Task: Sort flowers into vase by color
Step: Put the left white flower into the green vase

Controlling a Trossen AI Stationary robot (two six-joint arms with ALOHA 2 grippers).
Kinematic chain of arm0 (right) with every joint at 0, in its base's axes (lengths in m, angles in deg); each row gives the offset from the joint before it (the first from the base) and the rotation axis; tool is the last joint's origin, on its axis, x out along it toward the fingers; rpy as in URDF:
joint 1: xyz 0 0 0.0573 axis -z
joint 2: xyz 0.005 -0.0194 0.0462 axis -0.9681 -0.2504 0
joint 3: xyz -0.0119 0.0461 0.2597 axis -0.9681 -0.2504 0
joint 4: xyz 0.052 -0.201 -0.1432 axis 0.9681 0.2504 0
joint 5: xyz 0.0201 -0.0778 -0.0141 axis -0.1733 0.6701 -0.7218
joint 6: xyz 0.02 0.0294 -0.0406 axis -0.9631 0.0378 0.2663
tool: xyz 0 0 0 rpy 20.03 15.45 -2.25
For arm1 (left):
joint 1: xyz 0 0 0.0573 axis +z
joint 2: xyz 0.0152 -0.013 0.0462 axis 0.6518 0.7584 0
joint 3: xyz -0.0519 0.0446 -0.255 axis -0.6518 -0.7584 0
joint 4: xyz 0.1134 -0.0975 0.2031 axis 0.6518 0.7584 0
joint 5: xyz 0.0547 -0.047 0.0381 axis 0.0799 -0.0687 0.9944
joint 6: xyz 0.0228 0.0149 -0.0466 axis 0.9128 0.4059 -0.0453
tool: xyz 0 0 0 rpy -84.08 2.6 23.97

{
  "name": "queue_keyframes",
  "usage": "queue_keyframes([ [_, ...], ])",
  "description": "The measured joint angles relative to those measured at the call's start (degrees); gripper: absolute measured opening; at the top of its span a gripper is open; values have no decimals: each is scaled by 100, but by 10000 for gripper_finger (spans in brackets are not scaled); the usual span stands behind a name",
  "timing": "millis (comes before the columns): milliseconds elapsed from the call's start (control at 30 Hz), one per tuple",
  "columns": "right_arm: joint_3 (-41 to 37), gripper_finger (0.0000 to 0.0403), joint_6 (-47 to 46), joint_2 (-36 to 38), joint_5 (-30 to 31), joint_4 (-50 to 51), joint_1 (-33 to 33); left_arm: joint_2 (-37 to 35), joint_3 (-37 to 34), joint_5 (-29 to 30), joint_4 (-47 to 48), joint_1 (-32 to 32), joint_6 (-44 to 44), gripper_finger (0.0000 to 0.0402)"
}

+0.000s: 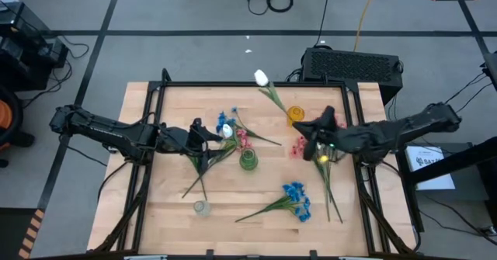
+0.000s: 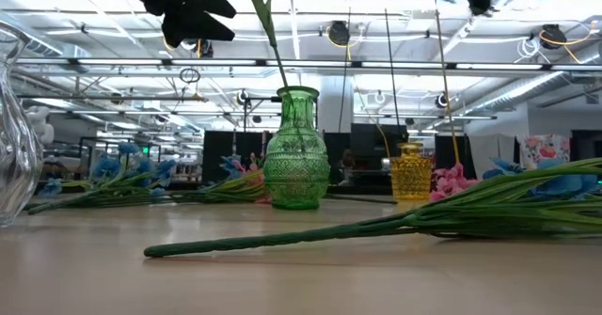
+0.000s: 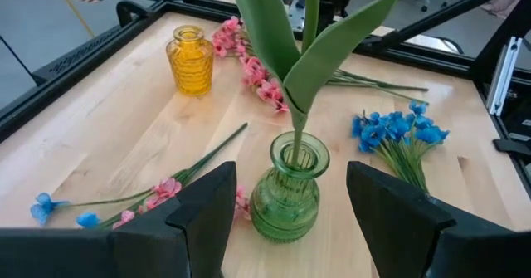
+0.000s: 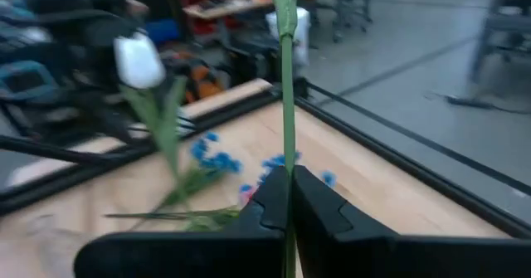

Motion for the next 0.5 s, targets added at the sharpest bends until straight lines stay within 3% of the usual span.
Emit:
queue_keyframes([
  [167, -992, 0, 190, 711, -101, -1339, -449, -189, 0, -4, 483, -80, -283, 238],
  [367, -2481, 0, 1255, 670, -1680, -5752, -498, -642, -4, 23, 573, -388, -555, 238],
  [500, -2905, 0, 1691, 330, -2271, -7747, -386, -798, -4, 39, 135, -751, -380, 238],
])
